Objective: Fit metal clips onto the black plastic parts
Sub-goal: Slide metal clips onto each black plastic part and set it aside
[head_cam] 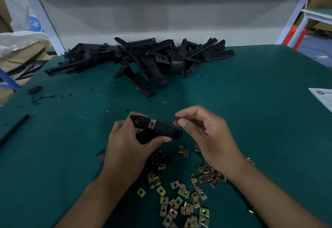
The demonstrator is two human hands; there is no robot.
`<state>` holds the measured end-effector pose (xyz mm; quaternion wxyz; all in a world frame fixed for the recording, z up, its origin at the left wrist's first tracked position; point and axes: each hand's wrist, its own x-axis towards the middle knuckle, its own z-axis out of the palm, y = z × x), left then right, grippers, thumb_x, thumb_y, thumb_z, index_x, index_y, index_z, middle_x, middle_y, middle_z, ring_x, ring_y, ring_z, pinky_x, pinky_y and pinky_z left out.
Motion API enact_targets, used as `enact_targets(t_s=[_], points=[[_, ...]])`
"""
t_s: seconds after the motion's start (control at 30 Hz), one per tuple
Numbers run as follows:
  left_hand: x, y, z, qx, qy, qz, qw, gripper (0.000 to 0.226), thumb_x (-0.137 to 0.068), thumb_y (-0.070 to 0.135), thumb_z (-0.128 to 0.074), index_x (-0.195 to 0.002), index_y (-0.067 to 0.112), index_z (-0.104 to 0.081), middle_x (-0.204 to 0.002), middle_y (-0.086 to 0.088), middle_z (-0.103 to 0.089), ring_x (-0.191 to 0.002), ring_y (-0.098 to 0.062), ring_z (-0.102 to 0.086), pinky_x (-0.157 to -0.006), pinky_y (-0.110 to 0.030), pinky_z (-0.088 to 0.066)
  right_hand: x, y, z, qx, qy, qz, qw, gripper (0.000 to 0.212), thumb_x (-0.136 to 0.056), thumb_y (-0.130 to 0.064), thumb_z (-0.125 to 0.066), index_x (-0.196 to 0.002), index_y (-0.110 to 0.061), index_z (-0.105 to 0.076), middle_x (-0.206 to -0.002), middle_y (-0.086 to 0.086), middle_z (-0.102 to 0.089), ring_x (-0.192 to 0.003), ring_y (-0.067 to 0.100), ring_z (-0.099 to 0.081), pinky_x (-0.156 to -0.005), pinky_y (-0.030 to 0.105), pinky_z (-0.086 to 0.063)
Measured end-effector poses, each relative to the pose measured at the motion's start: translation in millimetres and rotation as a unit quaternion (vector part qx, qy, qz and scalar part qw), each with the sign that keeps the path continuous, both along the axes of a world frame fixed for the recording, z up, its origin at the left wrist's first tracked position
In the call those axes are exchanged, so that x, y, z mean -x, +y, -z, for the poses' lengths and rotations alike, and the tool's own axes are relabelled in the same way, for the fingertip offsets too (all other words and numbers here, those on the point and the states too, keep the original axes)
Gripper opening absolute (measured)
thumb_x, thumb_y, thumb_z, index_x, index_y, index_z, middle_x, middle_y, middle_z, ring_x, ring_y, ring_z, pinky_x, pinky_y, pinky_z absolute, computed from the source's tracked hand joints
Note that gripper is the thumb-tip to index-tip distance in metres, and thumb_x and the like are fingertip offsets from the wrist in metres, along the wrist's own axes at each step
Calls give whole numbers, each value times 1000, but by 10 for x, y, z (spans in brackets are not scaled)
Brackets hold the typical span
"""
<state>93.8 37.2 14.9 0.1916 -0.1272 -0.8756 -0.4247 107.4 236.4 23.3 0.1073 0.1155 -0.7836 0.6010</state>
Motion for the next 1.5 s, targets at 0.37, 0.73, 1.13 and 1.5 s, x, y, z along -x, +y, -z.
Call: enact_targets(t_s=[0.37, 0.73, 1.13, 1.5], points=[[-32, 31, 9, -5, 6, 5, 1000, 43, -61, 73, -71, -86, 42, -55, -103, 42, -53, -93, -2, -56, -69, -14, -37, -28, -50, -6, 38, -1, 14, 999, 15, -85, -41, -69, -98, -35, -75, -93, -15, -76, -92, 7, -72, -79, 17, -54], [-49, 35, 3, 1, 17, 8, 1000, 44, -63, 82, -62, -86, 45, -51, -103, 49, -48, -94, 4, -52, -67, -13, -34, -51, -42, -17, 30, -19, 25, 999, 18, -86, -42, -69, -98, -31, -76, -92, -12, -76, -87, 7, -70, -76, 16, -53], [-18, 11, 43, 8, 9, 1, 1000, 51, -61, 84, -62, -93, 45, -49, -108, 42, -50, -100, 5, -50, -66, -10, -33, -64, -44, -14, 18, -12, 15, 1000, 18, -86, -44, -69, -100, -33, -75, -90, -12, -76, -84, 8, -68, -75, 18, -53], [-27, 24, 70, -7, 11, -6, 1000, 49, -62, 82, -62, -91, 43, -52, -105, 32, -57, -97, 2, -52, -68, -12, -34, -43, -38, 39, -99, 55, 7, 994, 15, -90, -39, -69, -103, -34, -75, -109, -22, -71, -112, 12, -63, -84, 20, -47]])
